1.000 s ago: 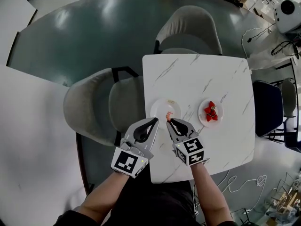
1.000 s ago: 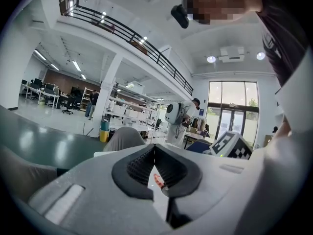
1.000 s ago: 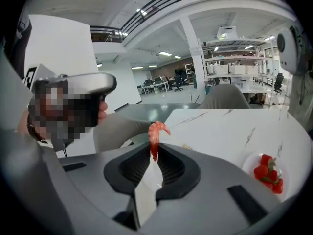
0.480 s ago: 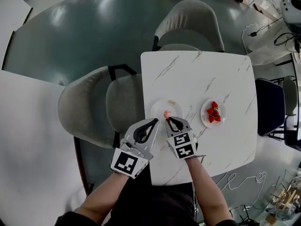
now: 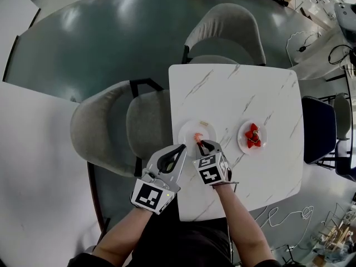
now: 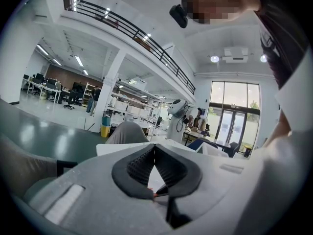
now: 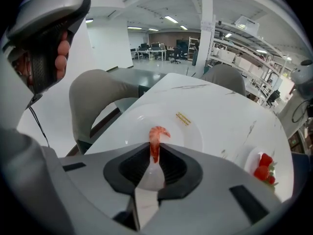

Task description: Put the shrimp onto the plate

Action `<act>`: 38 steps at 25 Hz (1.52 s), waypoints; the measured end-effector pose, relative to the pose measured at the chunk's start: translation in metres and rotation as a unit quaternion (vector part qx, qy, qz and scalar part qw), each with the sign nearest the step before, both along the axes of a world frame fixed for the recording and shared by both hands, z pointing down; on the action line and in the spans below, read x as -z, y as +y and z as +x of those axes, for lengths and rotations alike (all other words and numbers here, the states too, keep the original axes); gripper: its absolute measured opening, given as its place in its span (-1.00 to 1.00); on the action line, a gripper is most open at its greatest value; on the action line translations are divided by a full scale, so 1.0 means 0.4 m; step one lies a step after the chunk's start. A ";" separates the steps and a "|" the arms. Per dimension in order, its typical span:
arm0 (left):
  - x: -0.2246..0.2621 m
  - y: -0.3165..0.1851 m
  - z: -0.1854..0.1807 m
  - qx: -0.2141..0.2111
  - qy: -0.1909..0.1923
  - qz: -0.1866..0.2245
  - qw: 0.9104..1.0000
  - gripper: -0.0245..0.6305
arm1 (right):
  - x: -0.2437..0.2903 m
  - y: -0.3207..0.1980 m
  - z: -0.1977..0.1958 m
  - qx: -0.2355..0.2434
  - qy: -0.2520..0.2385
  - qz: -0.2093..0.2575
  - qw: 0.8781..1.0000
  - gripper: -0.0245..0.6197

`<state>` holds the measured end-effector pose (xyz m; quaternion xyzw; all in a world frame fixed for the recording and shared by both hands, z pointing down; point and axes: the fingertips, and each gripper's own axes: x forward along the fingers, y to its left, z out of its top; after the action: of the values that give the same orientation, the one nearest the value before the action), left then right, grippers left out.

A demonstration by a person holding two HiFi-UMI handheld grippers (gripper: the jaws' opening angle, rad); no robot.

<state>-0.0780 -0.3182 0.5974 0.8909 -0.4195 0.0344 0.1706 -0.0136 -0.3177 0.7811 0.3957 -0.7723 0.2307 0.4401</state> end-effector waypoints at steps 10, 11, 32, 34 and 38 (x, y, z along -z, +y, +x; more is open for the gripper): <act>0.049 0.022 0.010 -0.003 -0.016 -0.007 1.000 -0.90 | 0.135 -0.009 0.012 -0.011 -0.042 0.036 0.998 -0.66; 0.056 0.026 0.017 -0.006 -0.021 -0.008 1.000 -0.90 | 0.163 -0.005 0.011 -0.012 -0.055 0.044 0.997 -0.67; 0.410 0.192 0.129 -0.006 -0.002 0.016 1.000 -0.90 | 0.808 0.114 0.025 -0.029 -0.299 0.222 0.928 -0.91; 0.444 0.206 0.135 -0.007 0.004 0.018 1.000 -0.90 | 0.856 0.130 0.031 -0.025 -0.310 0.234 0.921 -0.91; 0.503 0.222 0.147 -0.006 0.008 0.032 0.999 -0.90 | 0.940 0.155 0.044 -0.018 -0.324 0.258 0.910 -0.92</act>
<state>-0.0191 -0.2295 0.3961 0.8987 -0.4139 0.0149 0.1446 0.0041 -0.2557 0.4052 0.4125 -0.8979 0.1468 0.0443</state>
